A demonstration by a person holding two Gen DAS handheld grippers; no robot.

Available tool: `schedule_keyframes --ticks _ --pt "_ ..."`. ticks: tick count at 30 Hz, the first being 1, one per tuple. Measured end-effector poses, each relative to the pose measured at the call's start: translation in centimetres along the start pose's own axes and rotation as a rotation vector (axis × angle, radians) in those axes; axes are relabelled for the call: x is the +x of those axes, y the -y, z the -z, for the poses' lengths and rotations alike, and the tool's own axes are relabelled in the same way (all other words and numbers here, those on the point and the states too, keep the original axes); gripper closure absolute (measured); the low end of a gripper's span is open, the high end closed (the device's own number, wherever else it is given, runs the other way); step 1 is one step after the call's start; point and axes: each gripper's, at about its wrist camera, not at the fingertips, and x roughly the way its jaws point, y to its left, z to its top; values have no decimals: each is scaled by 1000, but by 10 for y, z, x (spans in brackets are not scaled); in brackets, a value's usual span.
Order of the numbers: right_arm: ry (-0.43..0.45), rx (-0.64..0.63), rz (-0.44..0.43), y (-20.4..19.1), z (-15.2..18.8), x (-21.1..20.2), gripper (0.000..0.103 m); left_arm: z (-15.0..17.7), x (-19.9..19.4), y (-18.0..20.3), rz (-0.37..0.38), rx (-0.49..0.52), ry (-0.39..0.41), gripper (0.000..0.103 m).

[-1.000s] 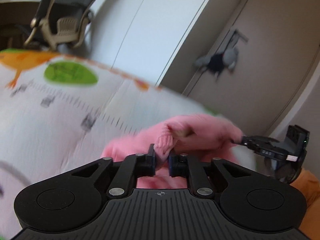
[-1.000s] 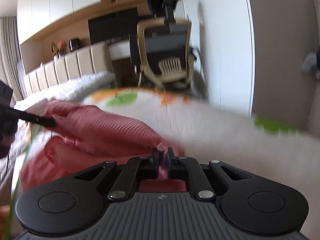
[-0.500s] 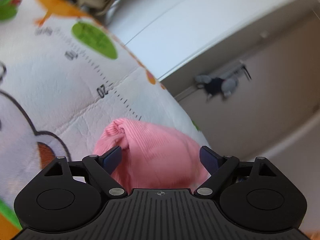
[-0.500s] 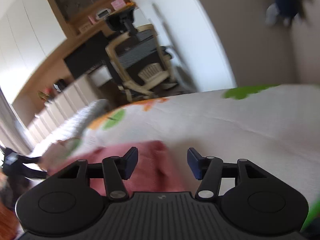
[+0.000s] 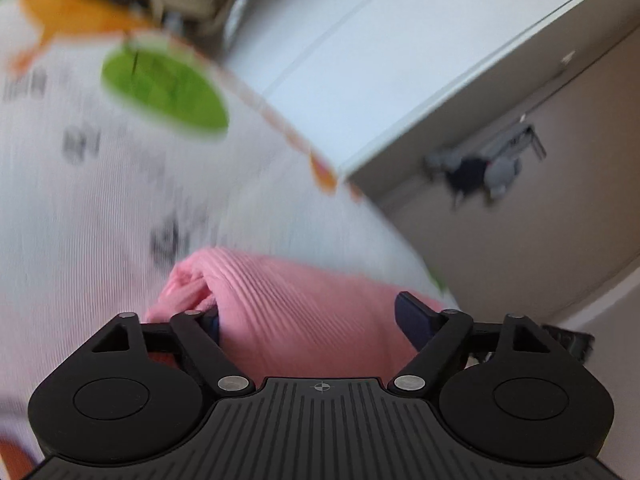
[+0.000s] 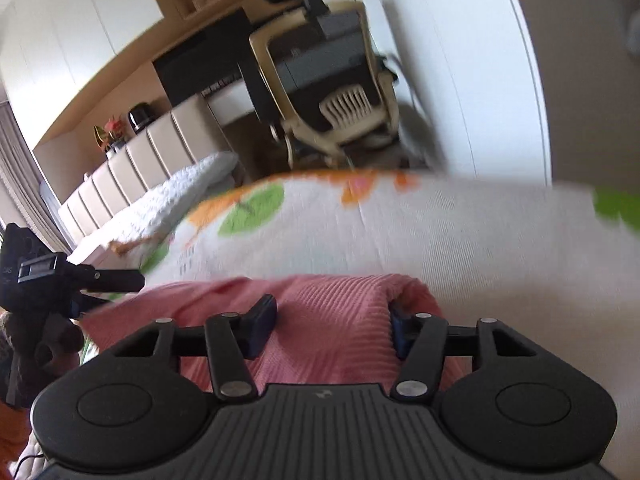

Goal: Fold clothes

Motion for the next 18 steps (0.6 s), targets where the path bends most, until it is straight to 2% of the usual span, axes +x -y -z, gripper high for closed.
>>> schedule_keyframes --ticks 2,4,8,11,15,16,17,18 --pt "-6 -28 12 -2 -6 5 47 -3 -8 4 -14 36 22 19" --pt "-39 -50 34 -2 -4 12 47 6 -12 3 -43 66 -12 18" --pt "-102 -100 84 2 25 0 46 28 -19 0 -103 120 -76 18" --pt "-120 -161 136 -1 37 -15 46 32 -29 -11 -88 83 -80 18" --pt "-66 -288 169 -20 35 -37 46 22 -35 -19 -44 1 -49 20" --pt "-49 -320 171 -26 34 -41 43 22 -33 -17 -39 1 -48 30" --pt "-32 -351 172 -31 33 -46 40 22 -31 -15 -35 5 -50 50" --pt "-15 -383 174 -37 32 -51 39 24 -29 -11 -34 15 -51 58"
